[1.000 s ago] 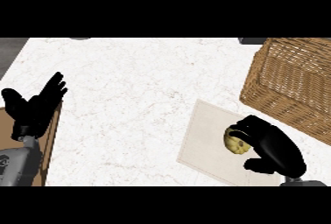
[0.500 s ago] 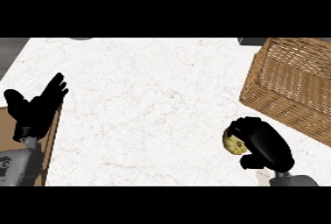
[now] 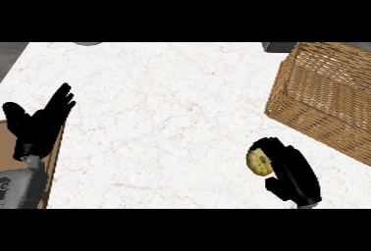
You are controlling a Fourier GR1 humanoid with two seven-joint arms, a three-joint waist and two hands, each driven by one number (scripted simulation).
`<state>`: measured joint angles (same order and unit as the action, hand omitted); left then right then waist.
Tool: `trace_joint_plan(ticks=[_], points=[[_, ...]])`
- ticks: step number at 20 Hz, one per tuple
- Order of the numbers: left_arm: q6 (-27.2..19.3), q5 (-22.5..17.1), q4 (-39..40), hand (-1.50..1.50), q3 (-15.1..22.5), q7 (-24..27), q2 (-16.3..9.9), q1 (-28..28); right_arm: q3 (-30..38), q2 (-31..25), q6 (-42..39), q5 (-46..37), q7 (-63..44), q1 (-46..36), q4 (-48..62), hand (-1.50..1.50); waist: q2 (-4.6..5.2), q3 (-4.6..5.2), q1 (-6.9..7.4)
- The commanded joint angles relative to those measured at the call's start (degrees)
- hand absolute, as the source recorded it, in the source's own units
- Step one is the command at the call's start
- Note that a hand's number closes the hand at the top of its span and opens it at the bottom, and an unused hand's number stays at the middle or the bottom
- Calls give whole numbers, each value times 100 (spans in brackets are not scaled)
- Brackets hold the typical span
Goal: Pick the squash from the placemat and place it in the basket
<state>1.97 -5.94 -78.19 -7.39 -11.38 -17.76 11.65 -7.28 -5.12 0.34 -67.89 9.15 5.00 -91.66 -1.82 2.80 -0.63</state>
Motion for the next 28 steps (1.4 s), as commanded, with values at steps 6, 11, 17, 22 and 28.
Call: trace_joint_plan(ticks=[6, 11, 17, 22, 28], points=[[-52, 39, 5, 0, 87, 39, 151, -77, -1761, 496, 685, 2485, -1830, 377, -1161, 150, 120, -295, 52], [-49, 109, 181, 0, 13, 16, 10, 83, -3066, 507, 1438, 1496, -3827, 227, -2774, 150, 124, -257, -78], [-87, 62, -148, 0, 48, -184, 96, 55, -3267, 511, 636, 73, -6306, -1004, -3809, 150, 147, -265, 38], [-58, 60, -460, 0, 134, -294, 165, -128, -2705, 511, -98, 4, -7730, -2954, -3526, 150, 164, -268, 144], [126, -33, -354, 0, -21, -435, -51, 127, -1550, 511, -596, 403, -8123, -4479, -2969, 150, 170, -272, 116]])
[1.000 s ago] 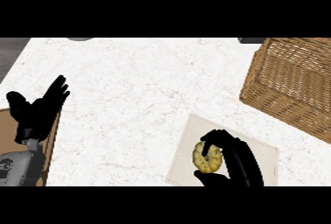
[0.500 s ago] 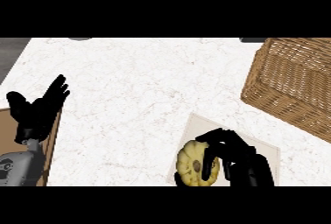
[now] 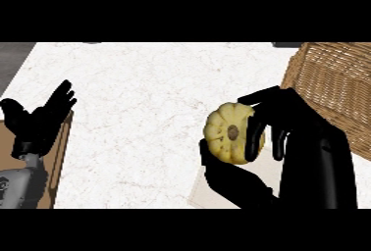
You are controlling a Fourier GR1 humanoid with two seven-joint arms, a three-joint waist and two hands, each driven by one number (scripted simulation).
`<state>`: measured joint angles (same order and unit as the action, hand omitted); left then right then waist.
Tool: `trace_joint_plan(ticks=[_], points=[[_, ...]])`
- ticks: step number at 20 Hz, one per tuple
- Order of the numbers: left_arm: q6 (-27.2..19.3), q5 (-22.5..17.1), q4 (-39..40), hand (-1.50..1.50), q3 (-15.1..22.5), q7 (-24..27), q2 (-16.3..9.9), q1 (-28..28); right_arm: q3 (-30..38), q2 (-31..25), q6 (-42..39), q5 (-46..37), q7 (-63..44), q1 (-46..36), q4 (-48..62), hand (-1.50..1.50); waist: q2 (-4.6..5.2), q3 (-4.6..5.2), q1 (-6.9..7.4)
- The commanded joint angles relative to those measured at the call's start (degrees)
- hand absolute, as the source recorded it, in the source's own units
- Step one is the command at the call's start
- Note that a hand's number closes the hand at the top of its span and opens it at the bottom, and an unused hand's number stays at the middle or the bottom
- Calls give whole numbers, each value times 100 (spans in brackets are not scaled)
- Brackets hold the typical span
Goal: Pick the squash from the placemat and place it in the basket
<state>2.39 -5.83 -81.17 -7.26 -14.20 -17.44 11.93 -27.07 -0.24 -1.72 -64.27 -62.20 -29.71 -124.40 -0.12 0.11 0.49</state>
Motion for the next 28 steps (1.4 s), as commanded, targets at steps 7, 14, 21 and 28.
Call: trace_joint_plan(ticks=[7, 14, 21, 28], points=[[-120, 108, 110, 0, 38, 1, 182, 32, 2095, -372, -906, 276, -140, -1646, 1133, 150, 6, -9, -37], [-9, 152, 169, 0, -66, 166, 59, 0, 3048, -1077, -658, 357, 511, -1734, 2043, 150, 17, -10, -35], [-81, 246, 276, 0, -14, 177, 221, 141, 3968, -1820, -510, 1181, 1711, -1035, 2387, 150, 17, -12, -52], [194, 110, 535, 0, -286, 140, -12, 331, 4289, -1851, 213, 1507, 2600, -233, 2633, 150, 16, -11, -55]])
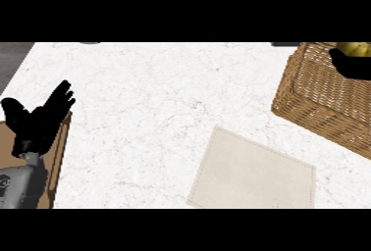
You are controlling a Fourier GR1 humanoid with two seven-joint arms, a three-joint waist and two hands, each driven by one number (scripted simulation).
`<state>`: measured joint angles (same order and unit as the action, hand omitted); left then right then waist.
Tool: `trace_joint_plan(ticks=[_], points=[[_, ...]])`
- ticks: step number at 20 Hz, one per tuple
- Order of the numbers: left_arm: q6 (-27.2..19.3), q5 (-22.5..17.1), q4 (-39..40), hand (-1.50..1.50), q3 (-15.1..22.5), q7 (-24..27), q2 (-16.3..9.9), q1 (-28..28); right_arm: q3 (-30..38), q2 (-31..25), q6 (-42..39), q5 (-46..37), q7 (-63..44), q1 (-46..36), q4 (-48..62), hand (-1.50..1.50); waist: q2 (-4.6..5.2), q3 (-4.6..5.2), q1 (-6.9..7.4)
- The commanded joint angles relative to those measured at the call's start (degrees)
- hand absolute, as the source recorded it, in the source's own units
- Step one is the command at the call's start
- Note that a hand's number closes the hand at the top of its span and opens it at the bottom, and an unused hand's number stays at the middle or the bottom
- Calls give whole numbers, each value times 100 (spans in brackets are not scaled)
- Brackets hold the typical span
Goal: Pick the squash from the placemat and place it in the basket
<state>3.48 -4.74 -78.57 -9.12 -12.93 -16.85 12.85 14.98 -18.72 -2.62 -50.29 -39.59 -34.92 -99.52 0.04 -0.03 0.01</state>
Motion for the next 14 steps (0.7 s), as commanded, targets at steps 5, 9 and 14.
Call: trace_joint_plan(ticks=[5, 9, 14], points=[[-39, 167, 26, 0, 55, 234, 200, -239, 380, -113, 763, 408, 845, 158, 1027, 150, 1, 2, 26], [-22, 81, -463, 0, 98, -165, 158, -226, 941, -156, 1456, 321, 687, 111, 1553, -150, -2, -1, 53], [-63, 192, -208, 0, 46, -75, 207, -163, 886, -338, 1673, 705, 1545, 392, 1943, -150, -1, 2, 10]])
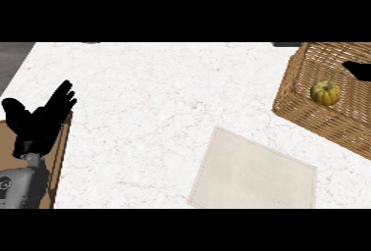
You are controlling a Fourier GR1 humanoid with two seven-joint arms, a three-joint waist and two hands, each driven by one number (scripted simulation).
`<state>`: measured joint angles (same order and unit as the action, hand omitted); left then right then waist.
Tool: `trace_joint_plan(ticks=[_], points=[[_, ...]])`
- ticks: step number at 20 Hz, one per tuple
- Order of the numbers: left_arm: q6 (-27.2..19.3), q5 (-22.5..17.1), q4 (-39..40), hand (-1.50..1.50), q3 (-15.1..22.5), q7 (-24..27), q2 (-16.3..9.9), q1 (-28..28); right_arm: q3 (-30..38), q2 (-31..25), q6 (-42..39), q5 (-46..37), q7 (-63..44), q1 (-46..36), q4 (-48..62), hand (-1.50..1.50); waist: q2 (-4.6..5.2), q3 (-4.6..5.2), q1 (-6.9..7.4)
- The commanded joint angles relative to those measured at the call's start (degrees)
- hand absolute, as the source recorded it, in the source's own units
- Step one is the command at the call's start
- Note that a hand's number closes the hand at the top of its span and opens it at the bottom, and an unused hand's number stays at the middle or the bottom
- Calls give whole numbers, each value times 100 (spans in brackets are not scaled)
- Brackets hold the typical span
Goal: Pick the squash from the placemat and place it in the basket
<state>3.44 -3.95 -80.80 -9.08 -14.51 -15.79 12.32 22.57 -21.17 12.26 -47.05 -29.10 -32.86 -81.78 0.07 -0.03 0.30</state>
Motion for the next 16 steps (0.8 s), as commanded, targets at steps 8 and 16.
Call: trace_joint_plan(ticks=[8, 16], points=[[113, -42, 289, 0, -191, 111, -89, 241, 743, -130, 634, 1147, 652, 7, 106, -150, -10, 0, -67], [-31, 88, -65, 0, -110, 22, 8, -139, 2295, -720, 359, 2639, 269, 410, -516, -150, -34, 0, -114]])
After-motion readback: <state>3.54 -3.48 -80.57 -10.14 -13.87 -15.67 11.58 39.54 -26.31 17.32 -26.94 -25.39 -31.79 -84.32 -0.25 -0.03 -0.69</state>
